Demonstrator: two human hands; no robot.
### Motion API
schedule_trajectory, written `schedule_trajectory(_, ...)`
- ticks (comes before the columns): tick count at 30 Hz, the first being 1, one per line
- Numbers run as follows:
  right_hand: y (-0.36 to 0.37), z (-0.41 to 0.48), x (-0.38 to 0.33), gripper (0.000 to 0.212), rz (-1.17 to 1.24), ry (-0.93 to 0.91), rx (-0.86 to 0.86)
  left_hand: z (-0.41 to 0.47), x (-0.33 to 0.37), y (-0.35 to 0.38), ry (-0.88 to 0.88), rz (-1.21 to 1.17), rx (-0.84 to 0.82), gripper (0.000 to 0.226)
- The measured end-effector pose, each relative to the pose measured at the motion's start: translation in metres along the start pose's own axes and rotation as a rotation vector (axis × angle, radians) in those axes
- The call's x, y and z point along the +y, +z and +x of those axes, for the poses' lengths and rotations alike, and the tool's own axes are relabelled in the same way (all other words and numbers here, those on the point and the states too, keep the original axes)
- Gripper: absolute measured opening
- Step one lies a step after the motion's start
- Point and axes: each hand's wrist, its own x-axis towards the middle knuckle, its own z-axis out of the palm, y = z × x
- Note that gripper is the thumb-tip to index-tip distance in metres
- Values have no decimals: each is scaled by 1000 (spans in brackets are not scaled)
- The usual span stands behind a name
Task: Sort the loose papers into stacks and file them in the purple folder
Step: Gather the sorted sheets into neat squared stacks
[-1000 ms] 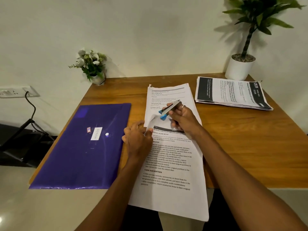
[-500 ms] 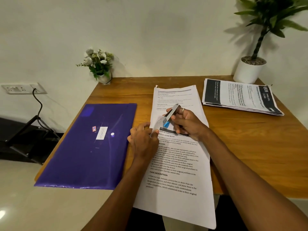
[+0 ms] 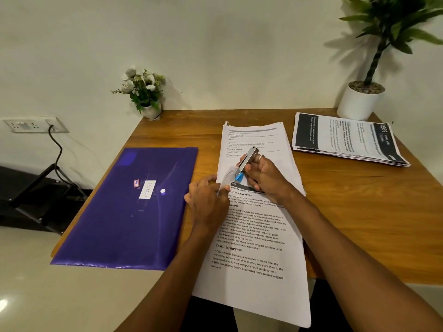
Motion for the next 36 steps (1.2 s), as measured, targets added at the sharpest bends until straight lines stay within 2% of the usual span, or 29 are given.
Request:
schedule_trajectory(13, 8, -3, -1, 36, -67, 1, 72, 1, -2, 3, 9, 30, 2, 32)
schedule_trajectory(16, 6, -4, 0, 29, -54, -15, 63, 2, -3, 3, 9, 34, 3, 32)
schedule_trajectory(19, 2, -7, -1, 20, 65, -39, 65, 2, -2, 3, 4, 40, -2, 31)
schedule_trajectory(25, -19, -24, 3, 26, 291, -132, 333, 3, -4, 0, 3, 17, 3, 31)
schedule_trajectory(27, -38, -37, -3, 26, 130, -170, 465, 4, -4, 0, 4, 13, 13, 31)
schedule_trajectory(31, -86, -62, -9, 37, -457, -169, 710, 4, -3, 1, -18, 5, 17, 33)
schedule_trajectory(36, -119, -75, 9, 27, -975, -101, 834, 5, -1, 0, -36, 39, 16, 38)
